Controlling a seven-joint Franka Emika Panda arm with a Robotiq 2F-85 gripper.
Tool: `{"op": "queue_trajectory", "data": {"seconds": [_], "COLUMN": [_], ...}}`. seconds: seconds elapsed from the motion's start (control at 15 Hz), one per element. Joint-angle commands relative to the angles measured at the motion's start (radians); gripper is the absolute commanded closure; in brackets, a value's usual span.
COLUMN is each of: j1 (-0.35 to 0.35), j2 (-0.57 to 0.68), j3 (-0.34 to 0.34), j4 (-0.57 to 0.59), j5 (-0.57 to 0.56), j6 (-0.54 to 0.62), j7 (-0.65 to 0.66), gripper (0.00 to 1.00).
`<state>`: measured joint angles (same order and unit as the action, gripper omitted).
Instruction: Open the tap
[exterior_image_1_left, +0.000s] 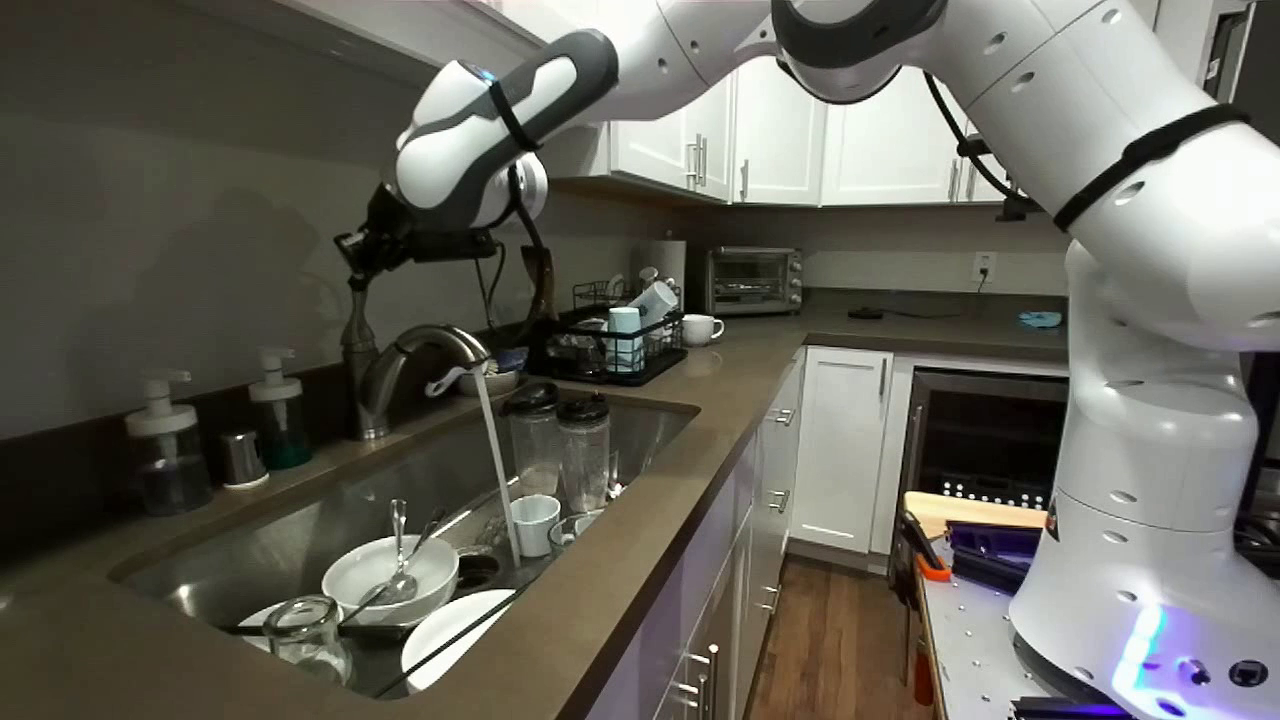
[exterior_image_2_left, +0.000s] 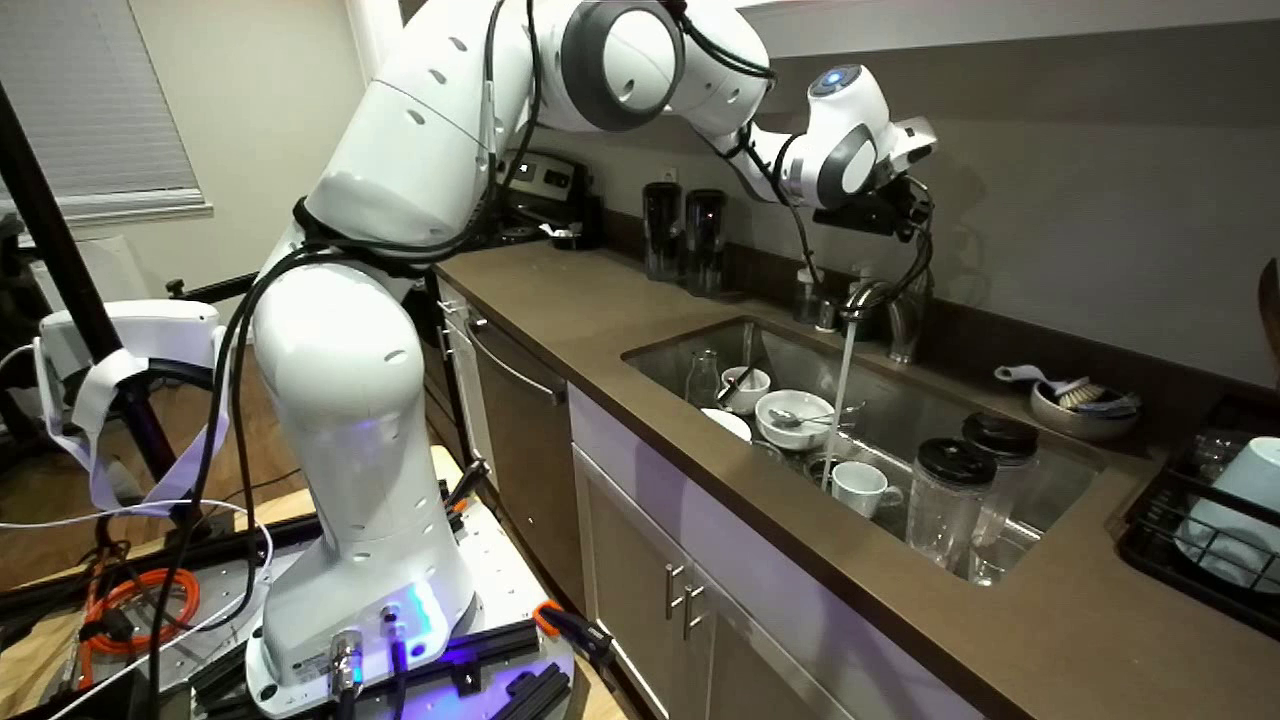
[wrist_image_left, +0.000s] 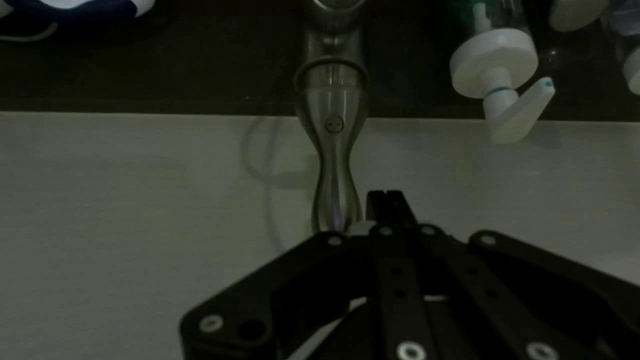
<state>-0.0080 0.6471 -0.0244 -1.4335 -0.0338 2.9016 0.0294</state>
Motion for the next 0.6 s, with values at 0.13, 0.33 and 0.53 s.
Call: {"op": "queue_trajectory", "data": {"seconds": [0.13, 0.33, 0.53], "j1": [0.004, 0.005, -0.002], "j2": [-0.139, -0.184, -0.245], "j3": [-0.024, -0.029, -0.021], "j4": [-0.164, -0.219, -0.288], "j5": [-0.008, -0.009, -0.010], "j6": [0.000, 0.000, -0.048], "j7": [-0.005, -0.005, -0.023], "gripper": [0.97, 0.97, 0.97]}}
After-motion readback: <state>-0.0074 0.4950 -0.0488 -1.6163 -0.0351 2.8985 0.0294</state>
